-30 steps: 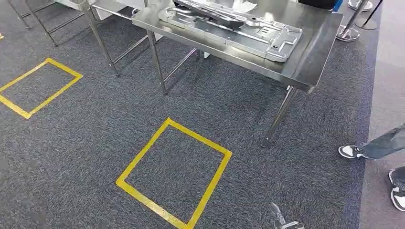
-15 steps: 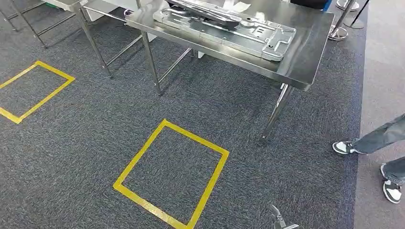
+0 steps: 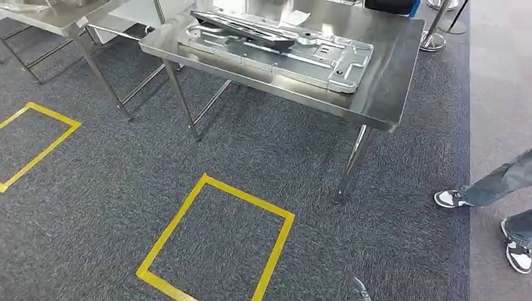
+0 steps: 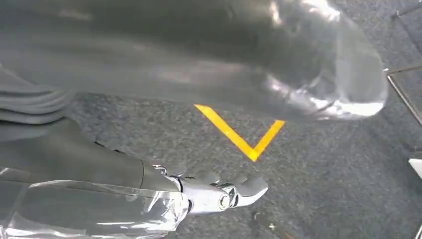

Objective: Take the parts from the cabinet and place them on the table.

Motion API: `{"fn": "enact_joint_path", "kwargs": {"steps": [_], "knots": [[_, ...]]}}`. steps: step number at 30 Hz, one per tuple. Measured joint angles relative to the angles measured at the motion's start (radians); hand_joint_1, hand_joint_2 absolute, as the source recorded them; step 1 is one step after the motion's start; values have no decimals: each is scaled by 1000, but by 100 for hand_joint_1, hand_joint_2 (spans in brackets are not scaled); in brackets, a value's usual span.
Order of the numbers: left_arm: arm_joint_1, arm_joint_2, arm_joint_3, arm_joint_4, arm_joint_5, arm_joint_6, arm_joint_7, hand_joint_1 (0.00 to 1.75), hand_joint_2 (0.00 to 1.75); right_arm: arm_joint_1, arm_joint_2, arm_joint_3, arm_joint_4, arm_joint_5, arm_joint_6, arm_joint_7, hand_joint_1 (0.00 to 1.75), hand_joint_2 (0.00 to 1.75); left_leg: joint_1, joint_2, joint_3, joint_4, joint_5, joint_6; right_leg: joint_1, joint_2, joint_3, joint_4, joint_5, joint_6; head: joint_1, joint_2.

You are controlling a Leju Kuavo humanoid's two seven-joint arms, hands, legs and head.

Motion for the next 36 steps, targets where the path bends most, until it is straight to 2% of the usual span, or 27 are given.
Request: {"fn": "enact_joint_path", "kwargs": {"steps": [2,3,5,6,7,8,10,11,12,13,15,17,18,19,21,22,23,25,26,27,28,29,30,31,32,34,36], "knots": [[-7,0,4,0,0,2,-1,0,0,2,0,0,0,2,0,0,0,0,-9,2,34,-54,-54,23,-5,-2,18,-26,6,11,-7,0],[-7,0,5,0,-2,2,0,0,0,1,0,0,0,3,0,-2,0,0,-5,4,49,-72,-62,32,-4,-3,4,-7,34,18,-7,0],[-5,-2,6,0,-4,1,-5,0,0,-1,-1,1,1,5,0,-2,0,0,3,-1,117,-139,-68,38,-4,-8,-55,129,104,18,-2,0],[-6,-3,9,0,-9,1,-10,0,0,-5,-1,1,2,6,0,-2,0,0,7,-2,152,-168,-72,43,-3,-7,-115,217,112,14,-2,0],[-7,-3,11,0,-12,-1,-11,0,0,-6,-1,0,3,6,0,-1,0,0,8,-3,183,-190,-77,43,-3,-7,-169,273,90,16,-1,0],[-7,-3,11,1,-13,-2,-14,0,0,-5,-1,0,3,5,0,-1,0,0,9,-6,218,-214,-86,41,-5,-8,-216,301,39,22,-1,0],[-8,-4,12,1,-14,-2,-15,0,0,-5,-2,0,4,2,0,-1,0,0,11,-13,288,-250,-109,34,-13,-10,-280,289,-71,36,-1,0],[-8,-4,13,1,-14,-2,-16,0,0,-5,-2,0,4,-1,0,0,0,0,12,-15,321,-260,-124,28,-17,-12,-301,260,-94,40,-1,0],[-8,-4,13,1,-13,-2,-16,0,0,-5,-2,0,5,-4,0,0,0,0,15,-15,354,-266,-145,24,-21,-14,-316,210,-76,46,-1,0],[-8,-4,13,1,-12,-2,-16,0,0,-5,-2,0,6,-6,0,0,0,0,18,-14,384,-266,-170,19,-26,-18,-328,150,8,50,-1,0],[-6,-4,14,2,-9,0,-16,0,0,-1,-2,0,10,-10,0,1,0,0,20,-11,426,-254,-219,8,-22,-42,-348,60,295,51,1,0],[-7,-5,8,0,10,6,-11,0,0,-3,-2,1,7,-13,0,0,0,0,30,-9,462,-276,-244,-17,1,-30,-332,90,246,20,-14,0],[-8,-5,0,-1,22,6,-12,0,0,-2,-2,1,5,-15,0,0,0,0,37,-13,458,-238,-217,-26,4,-28,-313,82,242,6,-8,0],[-10,-5,-8,-1,30,3,-13,0,0,-6,-2,0,3,-15,0,-1,0,0,42,-14,426,-171,-183,-35,10,-26,-294,68,233,-7,2,0],[-10,-3,-17,-2,43,1,-13,0,0,-6,-2,0,3,-20,0,0,0,0,43,-13,335,2,-155,-29,3,-23,-260,42,223,-26,-6,0],[-8,-3,-16,-2,48,0,-13,0,0,-6,-2,0,3,-23,0,1,0,0,41,-13,280,71,-189,-24,1,-22,-243,31,216,-32,-6,0],[-7,-3,-17,-2,51,0,-13,0,0,-6,-2,0,3,-24,0,2,0,0,39,-13,235,110,-249,-26,-1,-18,-225,22,206,-32,-8,0],[-3,-2,-17,-3,51,11,-13,0,0,-7,-2,0,3,-24,0,3,0,0,39,-12,169,118,-357,-27,-3,-11,-192,17,180,-26,-6,0],[-1,-2,-18,-3,51,14,-14,0,0,-8,-2,0,4,-24,0,4,0,0,40,-12,147,90,-360,-27,-5,-9,-169,17,164,-20,-9,0],[0,-2,-18,-3,52,14,-14,0,0,-9,-2,0,5,-24,0,5,0,0,40,-12,139,49,-324,-28,-8,-9,-148,13,152,-16,-12,0],[1,-2,-18,-3,55,13,-14,0,0,-10,-2,0,5,-24,0,5,0,0,40,-11,133,-13,-246,-28,-12,-9,-130,15,137,-10,-11,0],[3,-2,-17,-3,60,9,-15,0,0,-10,-2,0,6,-31,0,7,0,0,43,-11,128,-79,-138,-32,-14,-9,-120,20,120,-1,-15,0],[6,-4,-17,-3,60,4,-15,0,0,-12,-2,0,6,-37,0,9,0,0,45,-1,114,-95,-83,-38,-8,-5,-108,39,102,9,-23,0],[4,-4,-18,-3,60,0,-14,0,0,-8,-2,-2,6,-40,0,10,0,0,43,1,115,-79,-119,-24,-5,-1,-116,40,93,16,-23,0],[3,-4,-18,-5,62,-1,-14,0,0,-8,-2,-2,6,-43,0,11,0,0,40,-2,118,-75,-95,-18,-2,-4,-113,41,82,24,-20,0],[4,-5,-18,-6,63,-4,-15,0,0,-8,-2,-2,6,-38,0,13,0,0,37,-5,114,-75,-96,-7,-10,-4,-108,39,79,30,-20,0],[1,-5,-18,-7,68,-5,-16,0,0,-9,-2,-5,6,-15,0,21,0,0,36,-6,120,-82,-97,4,-15,-13,-127,86,44,38,-17,0]]}}
